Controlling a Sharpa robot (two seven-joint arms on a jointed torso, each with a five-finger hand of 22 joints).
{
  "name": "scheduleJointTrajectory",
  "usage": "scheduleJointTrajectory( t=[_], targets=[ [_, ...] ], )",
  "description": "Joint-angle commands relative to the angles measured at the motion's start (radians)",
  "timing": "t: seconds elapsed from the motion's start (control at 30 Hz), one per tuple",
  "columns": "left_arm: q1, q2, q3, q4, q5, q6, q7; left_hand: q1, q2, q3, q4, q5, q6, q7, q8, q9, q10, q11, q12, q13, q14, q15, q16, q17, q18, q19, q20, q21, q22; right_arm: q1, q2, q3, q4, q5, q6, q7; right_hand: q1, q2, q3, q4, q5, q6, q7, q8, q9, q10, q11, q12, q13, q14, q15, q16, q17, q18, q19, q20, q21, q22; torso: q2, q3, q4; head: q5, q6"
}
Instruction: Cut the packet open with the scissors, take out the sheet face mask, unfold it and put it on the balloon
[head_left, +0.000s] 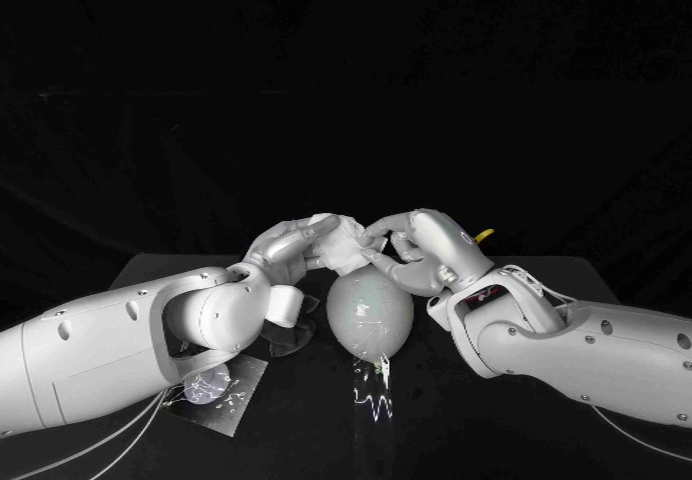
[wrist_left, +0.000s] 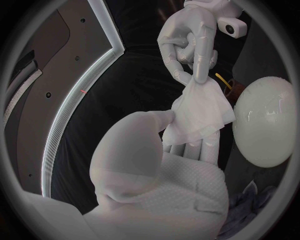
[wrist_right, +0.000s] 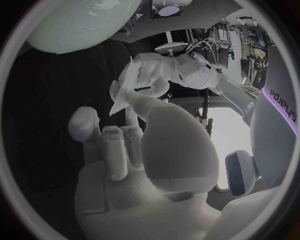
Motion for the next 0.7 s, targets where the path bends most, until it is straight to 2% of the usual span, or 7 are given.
scheduleJointTrajectory(
  t=[0.03,0.4,0.6,0.7],
  targets=[
    [0.003,0.0,0.003,-0.002,0.0,-0.017,0.025,-0.005,0.006,0.001,-0.007,0.003,0.006,0.015,0.008,0.002,0.007,0.001,0.006,0.001,0.01,-0.001,0.004,0.002,0.015,0.002,-0.004,0.001,0.002,-0.001,-0.001,-0.002,0.003,0.015,0.009,0.045,-0.009,-0.003,0.0,-0.003,0.006,-0.008,-0.001,0.006,-0.002,0.09,-0.007,-0.009,0.239,0.105,-0.003,0.004,0.263,0.012,-0.011,-0.001,-0.009,-0.006,0.001,0.0003,0.0003,0.001,-0.001],
    [0.003,-0.001,0.003,-0.001,0.0,-0.028,0.021,-0.005,0.006,0.004,-0.009,0.003,0.008,0.014,0.009,0.002,0.012,-0.001,0.006,0.001,0.015,-0.003,0.006,0.002,0.016,0.005,-0.005,0.003,0.003,-0.003,-0.004,-0.003,0.005,0.035,0.011,0.08,-0.013,-0.005,-0.004,-0.007,0.006,-0.015,-0.001,0.009,0.001,0.082,-0.008,-0.026,0.228,0.105,-0.003,0.004,0.263,0.016,-0.032,-0.001,-0.029,-0.021,0.0,0.0003,0.0003,0.001,-0.003],
    [0.003,-0.001,0.003,-0.003,0.0,-0.03,0.02,-0.005,0.006,0.004,-0.009,0.003,0.008,0.014,0.009,0.002,0.012,-0.001,0.006,0.001,0.015,-0.003,0.006,0.002,0.016,0.005,-0.005,0.003,0.003,-0.006,-0.008,-0.004,0.009,0.031,0.025,0.084,0.006,0.027,0.036,-0.026,0.008,-0.01,0.003,0.027,0.012,0.099,-0.005,0.013,0.255,0.105,-0.002,0.004,0.263,0.009,-0.005,-0.002,-0.002,0.008,0.0,0.0001,0.0002,0.002,-0.004],
    [0.003,-0.001,0.003,-0.005,0.0,-0.03,0.019,-0.005,0.007,0.004,-0.009,0.003,0.009,0.013,0.01,0.002,0.014,-0.001,0.006,0.001,0.016,-0.003,0.006,0.002,0.016,0.006,-0.005,0.003,0.003,-0.008,-0.011,-0.004,0.01,0.035,0.033,0.09,0.004,0.024,0.044,-0.032,0.007,-0.01,0.003,0.032,0.014,0.101,-0.005,0.017,0.258,0.105,-0.001,0.004,0.263,0.009,-0.003,-0.003,0.001,0.011,0.0,0.0001,0.0002,0.002,-0.004]
  ],
)
